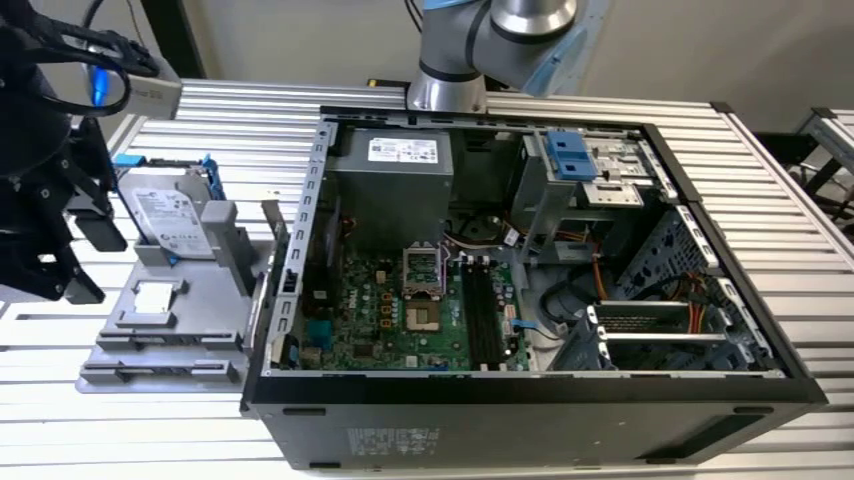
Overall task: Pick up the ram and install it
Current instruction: 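Pick up the ram and move it above insertion slot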
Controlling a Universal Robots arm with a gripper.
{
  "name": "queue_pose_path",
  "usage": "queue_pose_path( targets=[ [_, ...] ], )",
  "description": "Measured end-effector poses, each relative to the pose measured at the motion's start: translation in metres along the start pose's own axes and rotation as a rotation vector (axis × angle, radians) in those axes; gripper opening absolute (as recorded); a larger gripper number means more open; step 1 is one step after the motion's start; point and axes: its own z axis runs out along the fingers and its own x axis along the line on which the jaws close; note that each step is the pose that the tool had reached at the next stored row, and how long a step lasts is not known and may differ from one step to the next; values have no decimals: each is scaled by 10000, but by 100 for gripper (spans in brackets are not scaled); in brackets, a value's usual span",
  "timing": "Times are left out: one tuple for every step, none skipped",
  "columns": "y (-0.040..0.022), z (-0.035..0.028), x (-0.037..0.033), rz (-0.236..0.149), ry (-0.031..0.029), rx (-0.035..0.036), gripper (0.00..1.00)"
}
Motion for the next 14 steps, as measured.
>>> queue_pose_path(
  targets=[
    [-1, 18, 0, 0, 1, 0, 100],
    [-1, 36, 1, 0, 3, 0, 100],
    [-1, 54, 1, 0, 4, 0, 100],
    [-2, 73, 2, 0, 5, 0, 100],
    [-2, 91, 2, 0, 7, 0, 100],
    [-2, 109, 3, 0, 7, -1, 100],
    [-3, 127, 3, 0, 9, 0, 100],
    [-3, 144, 3, 1, 10, -1, 100],
    [-4, 161, 4, 1, 12, -1, 100],
    [-2, 181, 4, 3, 11, 0, 100],
    [0, 199, 5, 4, 12, -1, 100],
    [7, 218, 4, 5, 11, 0, 100],
    [21, 237, 5, 7, 12, 0, 100],
    [37, 255, 5, 10, 11, 0, 100]
  ],
)
